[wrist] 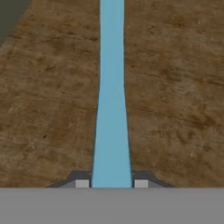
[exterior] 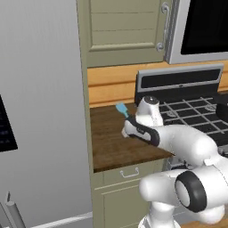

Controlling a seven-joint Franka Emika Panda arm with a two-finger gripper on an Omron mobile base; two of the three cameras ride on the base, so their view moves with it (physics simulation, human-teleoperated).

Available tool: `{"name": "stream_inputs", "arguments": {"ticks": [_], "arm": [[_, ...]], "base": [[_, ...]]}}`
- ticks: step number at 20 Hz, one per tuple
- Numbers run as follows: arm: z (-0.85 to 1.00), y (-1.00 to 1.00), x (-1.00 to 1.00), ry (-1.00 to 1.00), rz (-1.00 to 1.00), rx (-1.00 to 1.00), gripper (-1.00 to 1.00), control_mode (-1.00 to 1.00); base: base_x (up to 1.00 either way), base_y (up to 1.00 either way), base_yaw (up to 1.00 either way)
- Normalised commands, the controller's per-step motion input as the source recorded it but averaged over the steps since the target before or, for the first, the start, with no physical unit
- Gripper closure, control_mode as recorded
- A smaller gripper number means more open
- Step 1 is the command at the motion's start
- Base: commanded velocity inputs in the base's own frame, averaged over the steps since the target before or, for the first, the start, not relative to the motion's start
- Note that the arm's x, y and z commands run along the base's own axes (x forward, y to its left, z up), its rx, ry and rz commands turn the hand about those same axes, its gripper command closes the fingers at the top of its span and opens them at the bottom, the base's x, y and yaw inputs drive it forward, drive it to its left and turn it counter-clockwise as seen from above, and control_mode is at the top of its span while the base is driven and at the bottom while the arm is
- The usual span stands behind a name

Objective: Put the sweet potato and garlic in the pot. Retrieve the spatula and lightly stir the vegetables in the pot.

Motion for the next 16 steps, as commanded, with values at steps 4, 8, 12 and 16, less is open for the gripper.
{"name": "stream_inputs", "arguments": {"ticks": [4,8,12,16], "arm": [[0.97,-0.26,-0.62,0.00,0.00,0.03,1.00,-1.00],[0.57,-0.02,-0.29,0.02,0.00,-0.04,1.00,-1.00],[0.38,-0.52,-0.69,0.02,0.06,-0.06,1.00,-1.00],[0.81,-0.37,-0.83,0.00,0.16,-0.03,1.00,-1.00]], "base": [[0.00,0.00,0.00],[0.00,0.00,0.00],[0.00,0.00,0.00],[0.00,0.00,0.00]]}}
